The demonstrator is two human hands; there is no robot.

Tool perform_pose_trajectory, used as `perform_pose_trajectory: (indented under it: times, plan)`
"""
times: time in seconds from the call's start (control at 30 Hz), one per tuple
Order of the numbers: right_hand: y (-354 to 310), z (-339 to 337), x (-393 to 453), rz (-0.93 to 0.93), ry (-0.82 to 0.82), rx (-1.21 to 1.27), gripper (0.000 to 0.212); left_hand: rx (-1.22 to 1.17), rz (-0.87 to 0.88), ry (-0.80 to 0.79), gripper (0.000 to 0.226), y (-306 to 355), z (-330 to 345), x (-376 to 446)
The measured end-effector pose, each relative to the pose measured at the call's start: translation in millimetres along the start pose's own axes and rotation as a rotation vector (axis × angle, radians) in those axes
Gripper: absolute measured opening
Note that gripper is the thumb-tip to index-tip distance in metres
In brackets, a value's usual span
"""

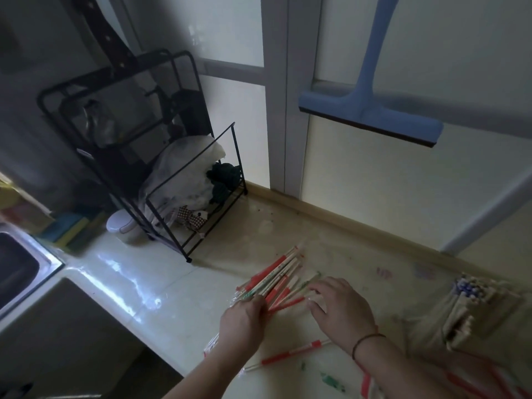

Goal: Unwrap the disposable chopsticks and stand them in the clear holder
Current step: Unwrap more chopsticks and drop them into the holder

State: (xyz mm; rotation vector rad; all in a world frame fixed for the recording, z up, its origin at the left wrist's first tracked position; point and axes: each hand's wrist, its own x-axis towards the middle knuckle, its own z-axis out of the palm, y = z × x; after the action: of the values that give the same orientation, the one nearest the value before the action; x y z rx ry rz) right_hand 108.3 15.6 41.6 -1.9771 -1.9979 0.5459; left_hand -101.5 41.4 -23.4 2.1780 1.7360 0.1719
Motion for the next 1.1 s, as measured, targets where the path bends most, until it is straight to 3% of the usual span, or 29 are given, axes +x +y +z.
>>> perform_pose_trajectory:
  times: [0.13,0.2,0.37,0.43,0.5,0.57,0.63,0.7,0.8,0.9,1.0,1.1]
  plan:
    - [5.3,-3.9,-9.8,-0.027,-0.108,-0.159,0.056,-0.135,0.099,0.106,0.005,10.7,-12.0,-2.0]
    - [7.9,-2.6,-15.6,-0.034,-0.142,-0.228,0.057,-0.123,0.196,0.13,0.008,17.7,-17.9,-1.6]
    - [12.3,-11.3,-46.6,0.002,-0.057,-0.214,0.028,-0.111,0.428,0.308,0.017,46.5,-52.1,-4.4]
    - [16.2,-18.0,-71.8,0.108,-0.006,0.068,0.015,-0.252,0.407,0.368,0.038,67.6,-68.4,-12.5]
    - [14.5,-30.3,-100.1,0.254,-0.02,0.611,0.016,-0.654,0.183,0.274,0.068,98.6,-91.8,-27.4]
    - [12.8,-46.1,-124.2,0.324,-0.108,1.031,0.016,-1.141,0.029,-0.016,0.065,133.9,-112.4,-41.7]
    - [11.0,-63.8,-143.8,0.331,-0.195,1.108,0.019,-1.355,0.016,-0.222,0.049,161.8,-122.0,-53.4]
    - [13.7,-77.8,-161.4,0.286,-0.198,1.055,0.023,-1.372,0.058,-0.242,0.034,186.7,-128.4,-64.1]
    - [18.7,-95.3,-186.0,0.281,-0.08,1.042,0.018,-1.379,0.048,-0.189,0.01,215.7,-128.2,-74.3]
    - [27.6,-105.9,-208.0,0.225,0.203,0.924,0.016,-1.395,0.035,-0.17,0.022,238.3,-129.1,-80.3]
    - [24.7,-109.4,-223.9,0.204,0.241,0.947,0.026,-1.397,0.033,-0.148,0.034,255.6,-124.9,-87.8]
    - [23.7,-99.7,-232.3,0.347,0.423,0.928,0.028,-1.432,-0.002,-0.165,0.025,269.7,-119.0,-95.7]
